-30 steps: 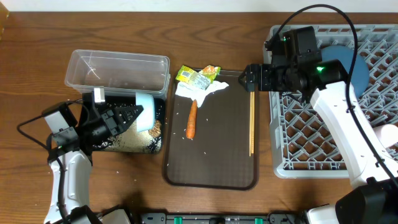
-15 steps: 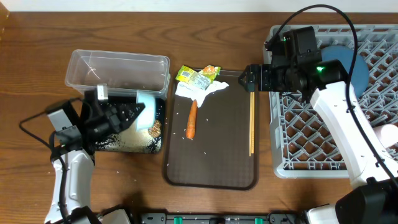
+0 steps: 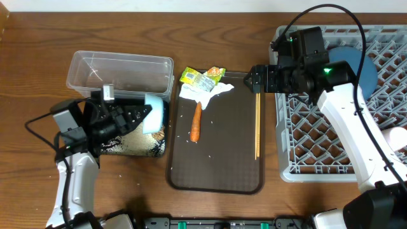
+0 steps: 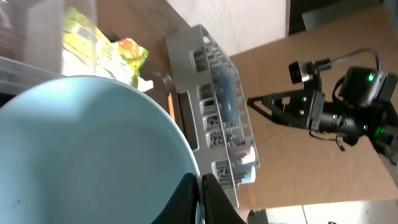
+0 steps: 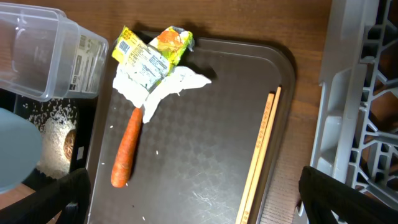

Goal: Sort waste into correct bins and load items into the dishwasher rack
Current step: 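Tip the light-blue bowl over the black tray to dump rice, then carry the emptied bowl with left gripper over the brown tray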

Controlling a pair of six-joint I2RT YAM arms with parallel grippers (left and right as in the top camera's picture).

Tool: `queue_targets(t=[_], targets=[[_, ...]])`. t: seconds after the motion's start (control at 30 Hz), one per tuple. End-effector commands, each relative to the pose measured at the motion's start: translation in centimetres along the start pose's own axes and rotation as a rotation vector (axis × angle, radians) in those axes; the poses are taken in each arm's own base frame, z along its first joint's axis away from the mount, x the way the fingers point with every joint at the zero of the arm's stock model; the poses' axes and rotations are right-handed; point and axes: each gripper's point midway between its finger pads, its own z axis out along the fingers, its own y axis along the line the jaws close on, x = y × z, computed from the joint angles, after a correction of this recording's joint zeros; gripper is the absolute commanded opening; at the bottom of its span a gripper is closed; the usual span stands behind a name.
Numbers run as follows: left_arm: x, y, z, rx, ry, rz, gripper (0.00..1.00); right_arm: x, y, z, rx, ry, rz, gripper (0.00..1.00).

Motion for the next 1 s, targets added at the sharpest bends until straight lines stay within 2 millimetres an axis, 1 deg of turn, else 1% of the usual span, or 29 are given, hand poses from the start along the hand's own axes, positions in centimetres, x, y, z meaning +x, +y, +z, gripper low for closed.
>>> queue_targets(t=[0.0,0.13,0.23,0.3,0.37,0.5,0.57,0.67,0.77,0.83,0.9,0.97], targets=[[0.5,-1.6,0.9,0.043,0.040,0.063,0.06,-0.1,0.2,0.0,-0.001,-0.002,0.007,0.99],[1.0,-3.6,2.4,0.068,0.071,0.165,0.06,0.1,0.2,0.0,0.000,0.003,0.009,0.99],[2.1,-5.9,3.8,0.120,0.125,0.238,0.06,0.1,0.1,0.0,0.003,0.006,0.009,0.99],[3.3,-7.2,4.8,0.153,0.172,0.274,0.06,-0.1,-0.1,-0.1,0.004,-0.004,0.014,0.99],[4.6,-8.1,5.8,0.180,0.216,0.295,0.06,-0.4,-0.4,-0.2,0.005,-0.014,0.019,0.99],[7.1,-9.1,7.7,0.195,0.289,0.318,0.06,-0.9,-1.9,-0.7,0.023,-0.027,0.112,0.99],[8.1,-9.2,8.5,0.180,0.308,0.325,0.06,-1.2,-3.0,-1.1,0.036,-0.038,0.149,0.99],[8.6,-8.9,9.5,0.131,0.306,0.300,0.06,-1.3,-4.3,-1.6,0.042,-0.039,0.230,0.99],[8.6,-8.5,10.5,0.070,0.280,0.314,0.06,-0.7,-4.6,-1.9,0.012,-0.012,0.261,0.99],[8.6,-8.1,11.0,0.033,0.263,0.332,0.06,-0.3,-4.9,-1.9,0.022,0.007,0.265,0.99],[9.0,-7.6,11.4,-0.003,0.265,0.355,0.06,0.0,-4.9,-1.9,0.024,0.016,0.240,0.99],[9.9,-6.5,11.5,-0.061,0.285,0.370,0.06,0.0,-4.8,-1.9,0.023,0.017,0.229,0.99]])
